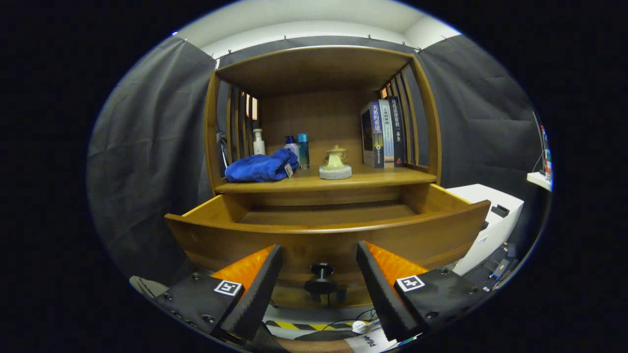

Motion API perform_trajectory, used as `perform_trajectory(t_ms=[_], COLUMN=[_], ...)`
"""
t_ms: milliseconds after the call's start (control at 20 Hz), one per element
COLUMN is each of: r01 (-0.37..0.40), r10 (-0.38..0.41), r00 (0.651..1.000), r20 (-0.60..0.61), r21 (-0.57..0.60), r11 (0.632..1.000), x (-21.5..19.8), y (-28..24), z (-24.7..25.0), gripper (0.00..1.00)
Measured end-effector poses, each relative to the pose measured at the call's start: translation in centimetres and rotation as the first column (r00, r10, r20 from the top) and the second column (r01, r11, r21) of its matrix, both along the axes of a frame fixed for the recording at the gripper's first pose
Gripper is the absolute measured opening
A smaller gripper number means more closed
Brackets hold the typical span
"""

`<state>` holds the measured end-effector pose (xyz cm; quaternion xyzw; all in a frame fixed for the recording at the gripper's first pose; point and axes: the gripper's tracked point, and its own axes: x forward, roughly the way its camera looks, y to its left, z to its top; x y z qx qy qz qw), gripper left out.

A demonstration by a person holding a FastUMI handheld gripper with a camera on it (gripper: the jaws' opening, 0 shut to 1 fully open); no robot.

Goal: Pull open the drawer, take out the items inside it, and place them on the countertop above the cabinet.

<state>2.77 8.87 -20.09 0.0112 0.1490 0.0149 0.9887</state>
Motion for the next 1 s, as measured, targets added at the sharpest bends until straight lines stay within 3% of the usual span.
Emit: perform_trajectory(t_ms=[450, 1000], r01=[0.062, 0.063], r10=[-0.062, -0.063], r00=[0.998, 0.998], r20=[0.000, -0.001], r21=[-0.062, -0.061], r11=[0.996, 0.996], x=[1.5, 5.7], y=[-0.8, -0.9], z=[-2.0, -1.6], gripper=[0.96, 0.97])
